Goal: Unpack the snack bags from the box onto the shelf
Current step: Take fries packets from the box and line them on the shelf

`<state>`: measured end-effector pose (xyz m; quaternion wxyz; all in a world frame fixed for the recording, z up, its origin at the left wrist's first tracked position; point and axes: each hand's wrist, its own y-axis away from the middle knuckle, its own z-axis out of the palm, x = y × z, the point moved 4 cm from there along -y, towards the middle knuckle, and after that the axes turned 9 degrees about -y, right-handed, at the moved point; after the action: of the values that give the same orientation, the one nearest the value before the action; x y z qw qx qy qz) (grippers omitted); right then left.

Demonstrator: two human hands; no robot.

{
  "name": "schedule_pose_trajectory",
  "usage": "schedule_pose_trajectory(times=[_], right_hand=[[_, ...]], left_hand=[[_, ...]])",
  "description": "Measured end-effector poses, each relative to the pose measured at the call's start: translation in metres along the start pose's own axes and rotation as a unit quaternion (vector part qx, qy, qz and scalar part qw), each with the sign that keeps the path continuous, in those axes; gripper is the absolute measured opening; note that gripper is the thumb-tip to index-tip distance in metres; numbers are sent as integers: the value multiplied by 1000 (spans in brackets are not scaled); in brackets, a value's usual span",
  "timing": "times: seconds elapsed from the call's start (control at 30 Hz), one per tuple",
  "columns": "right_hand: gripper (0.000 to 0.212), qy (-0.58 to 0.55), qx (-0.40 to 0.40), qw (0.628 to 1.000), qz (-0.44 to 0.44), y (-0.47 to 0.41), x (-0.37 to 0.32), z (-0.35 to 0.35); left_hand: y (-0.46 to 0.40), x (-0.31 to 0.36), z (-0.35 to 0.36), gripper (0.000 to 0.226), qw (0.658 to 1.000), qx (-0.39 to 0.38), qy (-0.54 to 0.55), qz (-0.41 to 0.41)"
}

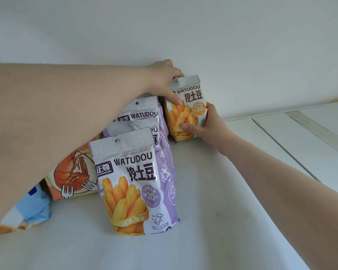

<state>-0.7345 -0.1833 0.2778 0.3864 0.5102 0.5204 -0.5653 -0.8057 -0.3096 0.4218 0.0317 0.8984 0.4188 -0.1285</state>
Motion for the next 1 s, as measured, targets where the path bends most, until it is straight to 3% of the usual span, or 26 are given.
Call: schedule_pose_trajectory(times=[0.17,0.5,1.0], right_hand=[[107,-4,-4,1000,13,3,-4,-5],[68,-24,80,996,-40,18,-2,6],[90,71,43,996,-22,11,-7,2]], left_hand=[[1,0,-6,93,1000,5,10,-7],[0,3,-1,104,999,-33,21,4],[-2,2,5,99,998,-41,-27,26]])
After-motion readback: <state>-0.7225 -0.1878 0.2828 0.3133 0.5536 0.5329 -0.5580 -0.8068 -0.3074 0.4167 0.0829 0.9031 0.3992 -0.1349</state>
